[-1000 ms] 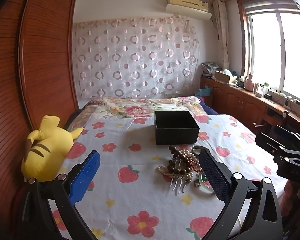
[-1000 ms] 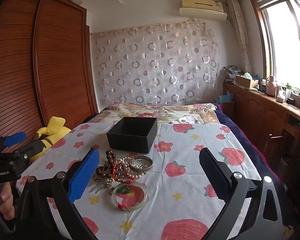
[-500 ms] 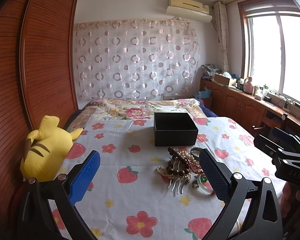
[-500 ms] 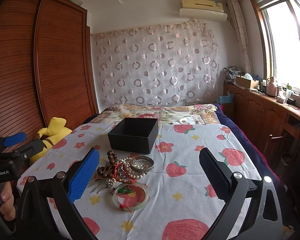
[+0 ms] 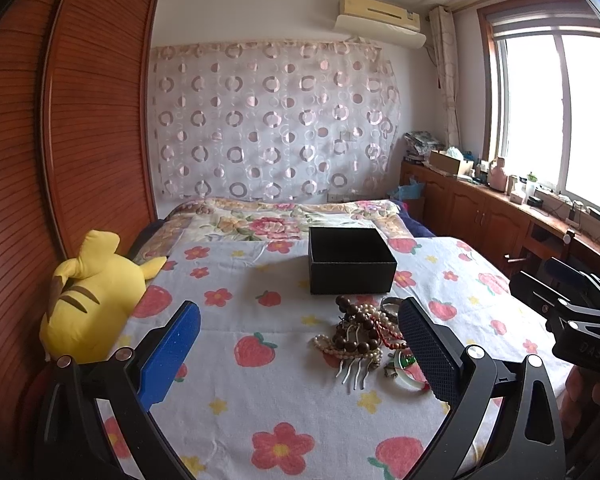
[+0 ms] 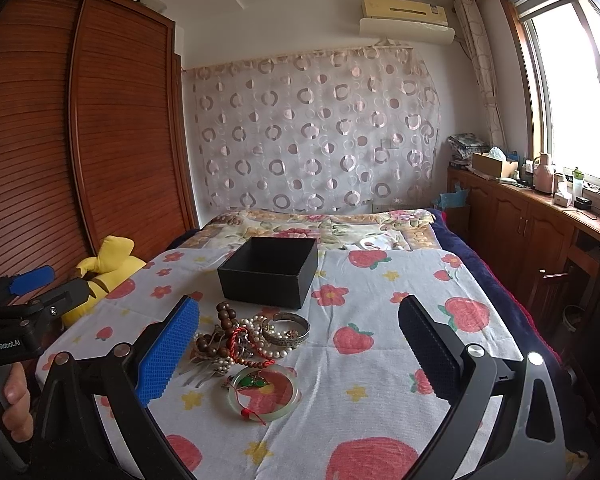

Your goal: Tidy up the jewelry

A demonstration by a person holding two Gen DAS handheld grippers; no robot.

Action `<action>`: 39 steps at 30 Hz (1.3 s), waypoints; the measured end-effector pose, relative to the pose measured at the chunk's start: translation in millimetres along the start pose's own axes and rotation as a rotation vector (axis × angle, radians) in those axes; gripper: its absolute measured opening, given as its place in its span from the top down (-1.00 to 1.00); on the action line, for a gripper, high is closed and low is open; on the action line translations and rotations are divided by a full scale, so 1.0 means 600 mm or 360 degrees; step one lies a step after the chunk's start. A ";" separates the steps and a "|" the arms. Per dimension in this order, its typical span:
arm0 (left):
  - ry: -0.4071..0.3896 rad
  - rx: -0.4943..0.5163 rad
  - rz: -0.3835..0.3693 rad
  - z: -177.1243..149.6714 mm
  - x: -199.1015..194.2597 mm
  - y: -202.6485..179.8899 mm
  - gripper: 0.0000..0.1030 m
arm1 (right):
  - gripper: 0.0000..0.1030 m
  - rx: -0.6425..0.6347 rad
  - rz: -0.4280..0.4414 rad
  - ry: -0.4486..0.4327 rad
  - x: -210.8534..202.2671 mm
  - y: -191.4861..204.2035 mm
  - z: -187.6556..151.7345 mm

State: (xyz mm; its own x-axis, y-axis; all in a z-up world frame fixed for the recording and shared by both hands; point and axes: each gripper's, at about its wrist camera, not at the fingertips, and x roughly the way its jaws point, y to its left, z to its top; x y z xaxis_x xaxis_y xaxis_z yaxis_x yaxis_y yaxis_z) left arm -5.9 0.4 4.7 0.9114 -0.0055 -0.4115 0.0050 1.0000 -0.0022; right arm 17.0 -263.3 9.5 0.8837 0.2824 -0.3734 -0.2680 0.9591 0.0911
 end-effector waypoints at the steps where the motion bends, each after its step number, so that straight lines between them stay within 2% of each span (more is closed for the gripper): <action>1: 0.0000 -0.0001 0.0000 0.000 0.000 0.000 -0.85 | -0.95 0.0000 0.0000 0.0000 -0.001 0.000 0.000; 39: -0.0008 -0.0012 -0.0006 -0.003 -0.001 0.003 -0.85 | -0.95 0.0002 0.0000 -0.0007 0.007 -0.001 -0.001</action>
State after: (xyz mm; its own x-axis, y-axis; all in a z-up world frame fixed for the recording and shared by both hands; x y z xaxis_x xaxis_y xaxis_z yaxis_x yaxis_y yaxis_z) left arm -6.8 2.3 3.3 0.9133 -0.0090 -0.4071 0.0051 0.9999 -0.0105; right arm 20.8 -262.4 7.6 0.8853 0.2825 -0.3693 -0.2674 0.9591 0.0925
